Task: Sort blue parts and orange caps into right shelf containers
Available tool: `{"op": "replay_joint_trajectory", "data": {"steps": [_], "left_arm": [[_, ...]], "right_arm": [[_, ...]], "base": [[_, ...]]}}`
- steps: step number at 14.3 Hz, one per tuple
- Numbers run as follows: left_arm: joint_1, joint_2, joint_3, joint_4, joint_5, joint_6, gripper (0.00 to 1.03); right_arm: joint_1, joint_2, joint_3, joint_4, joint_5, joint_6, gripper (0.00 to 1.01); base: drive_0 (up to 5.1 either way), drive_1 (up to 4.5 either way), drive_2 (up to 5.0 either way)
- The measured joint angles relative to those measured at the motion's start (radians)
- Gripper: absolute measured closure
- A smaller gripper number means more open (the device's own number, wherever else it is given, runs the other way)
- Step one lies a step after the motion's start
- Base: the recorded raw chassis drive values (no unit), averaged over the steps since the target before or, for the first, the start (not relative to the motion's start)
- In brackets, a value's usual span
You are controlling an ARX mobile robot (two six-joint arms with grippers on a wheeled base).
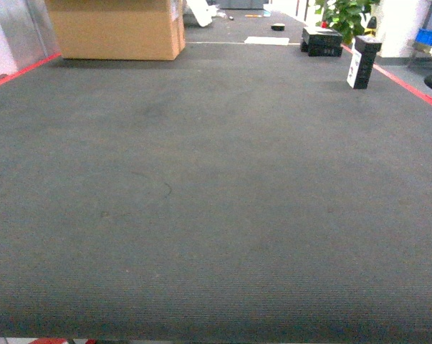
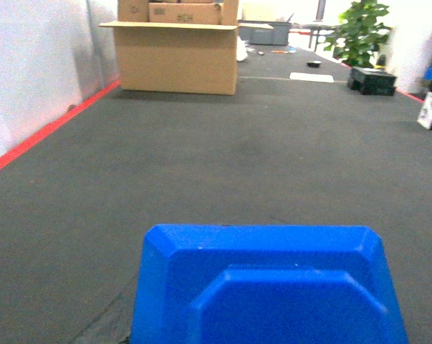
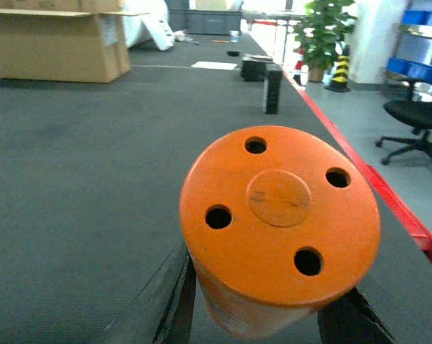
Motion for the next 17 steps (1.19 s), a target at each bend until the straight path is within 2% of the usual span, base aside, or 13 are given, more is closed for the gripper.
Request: {"op": "replay_joint_trajectory", "data": {"steps": [2, 7, 9, 10, 17], "left_arm": [[-0.005, -0.041, -0.023, -0.029, -0.002, 0.000, 0.59], [-0.003, -0.138, -0.062, -0.070, -0.001, 0.000, 0.59], [-0.003, -0.294, -0.061, -0.262, -0.002, -0.001, 0.59], [-0.003, -0.301, -0.056, -0.227, -0.001, 0.000, 0.59], [-0.003, -0.302, -0.061, -0.247, -0.001, 0.000, 0.59]], "right_arm": [[0.006, -0.013, -0.014, 0.003, -0.022, 0.000, 0.60], [0.006, -0.059, -0.056, 0.009, -0.022, 0.003, 0.60], [0.006, -0.059, -0.056, 0.005, -0.022, 0.004, 0.60], [0.006, -0.059, -0.056, 0.006, -0.022, 0.004, 0.60], [0.006, -0.059, -0.056, 0.006, -0.022, 0.004, 0.60]], "base": [[0.0, 0.00, 0.0], [0.0, 0.00, 0.0], [0.0, 0.00, 0.0], [0.0, 0.00, 0.0], [0.0, 0.00, 0.0]]}}
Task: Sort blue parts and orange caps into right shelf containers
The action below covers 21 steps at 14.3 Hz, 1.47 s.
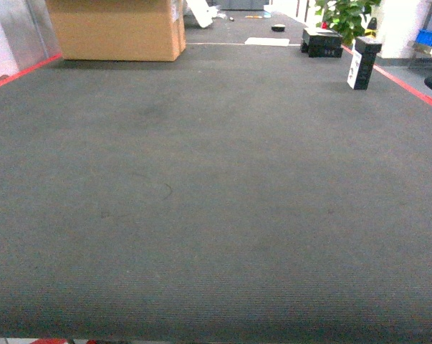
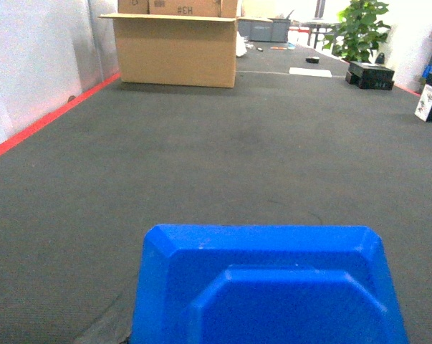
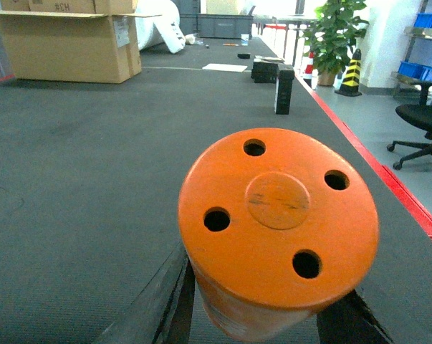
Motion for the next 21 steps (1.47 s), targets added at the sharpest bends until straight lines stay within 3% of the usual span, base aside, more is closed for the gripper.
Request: {"op": "replay_joint_trajectory", "data": {"steps": [21], "left_arm": [[0.001, 0.000, 0.000, 0.000, 0.000, 0.000, 0.59]], "right_arm": [[0.000, 0.000, 0.000, 0.000, 0.000, 0.000, 0.60]], "base": [[0.0, 0.00, 0.0]]}}
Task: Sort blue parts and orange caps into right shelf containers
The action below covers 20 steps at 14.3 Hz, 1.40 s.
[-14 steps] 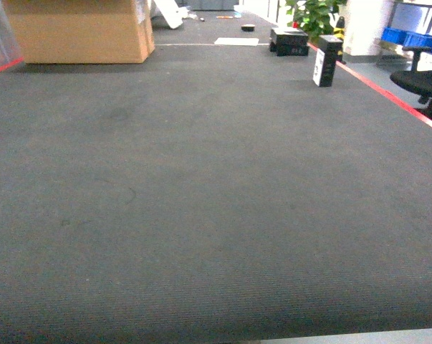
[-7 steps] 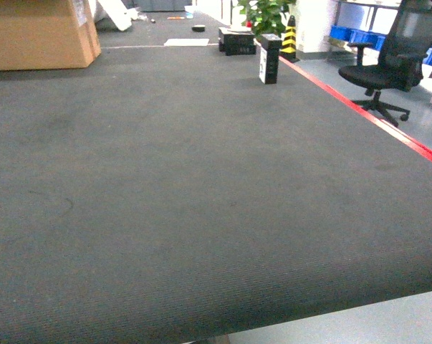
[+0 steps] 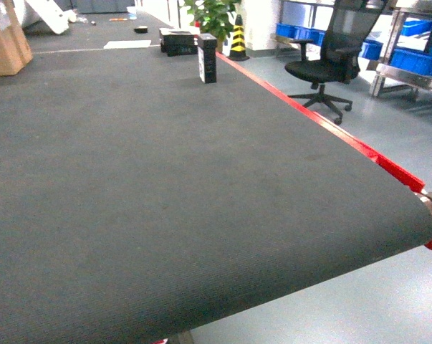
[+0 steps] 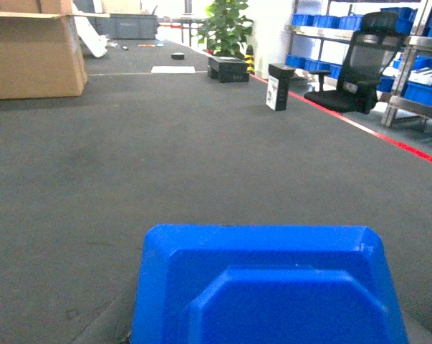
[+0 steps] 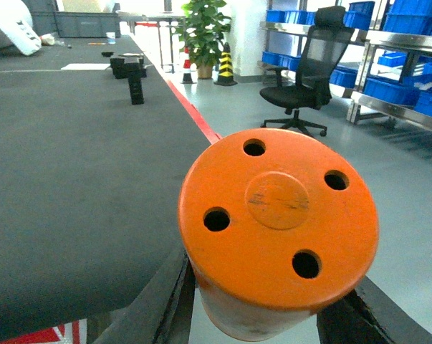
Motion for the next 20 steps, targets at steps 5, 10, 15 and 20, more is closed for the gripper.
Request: {"op": "replay_joint_trajectory", "data": {"steps": [5, 10, 15, 20], "left_arm": [[0.000, 0.000, 0.000, 0.000, 0.000, 0.000, 0.59], [0.000, 0.000, 0.000, 0.000, 0.000, 0.000, 0.59], [0.000, 0.000, 0.000, 0.000, 0.000, 0.000, 0.59], [0.000, 0.000, 0.000, 0.000, 0.000, 0.000, 0.59]], "right_arm": [[0.000, 0.000, 0.000, 0.000, 0.000, 0.000, 0.60], [0.000, 0.000, 0.000, 0.000, 0.000, 0.000, 0.60], [0.000, 0.000, 0.000, 0.000, 0.000, 0.000, 0.60], [0.000, 0.000, 0.000, 0.000, 0.000, 0.000, 0.60]], "base": [[0.0, 0.00, 0.0], [-0.6, -0.62, -0.6], [-1.5, -1.55, -1.5], [-1.6, -1.57, -1.6]]}}
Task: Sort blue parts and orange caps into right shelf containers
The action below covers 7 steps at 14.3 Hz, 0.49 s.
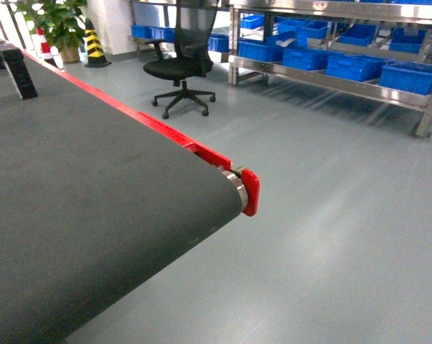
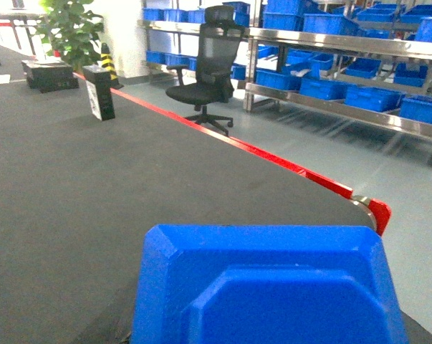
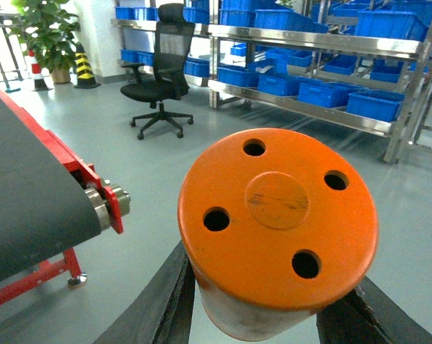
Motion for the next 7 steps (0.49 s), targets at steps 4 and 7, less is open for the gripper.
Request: {"op": "replay_joint_trajectory", "data": {"steps": [4, 7], "left_arm": [[0.000, 0.000, 0.000, 0.000, 0.000, 0.000, 0.59], [0.000, 0.000, 0.000, 0.000, 0.000, 0.000, 0.59]], "right_arm": [[0.000, 0.000, 0.000, 0.000, 0.000, 0.000, 0.60], [0.000, 0.000, 0.000, 0.000, 0.000, 0.000, 0.60]], "base": [[-1.6, -1.57, -1.6], [-1.6, -1.57, -1.6]]}}
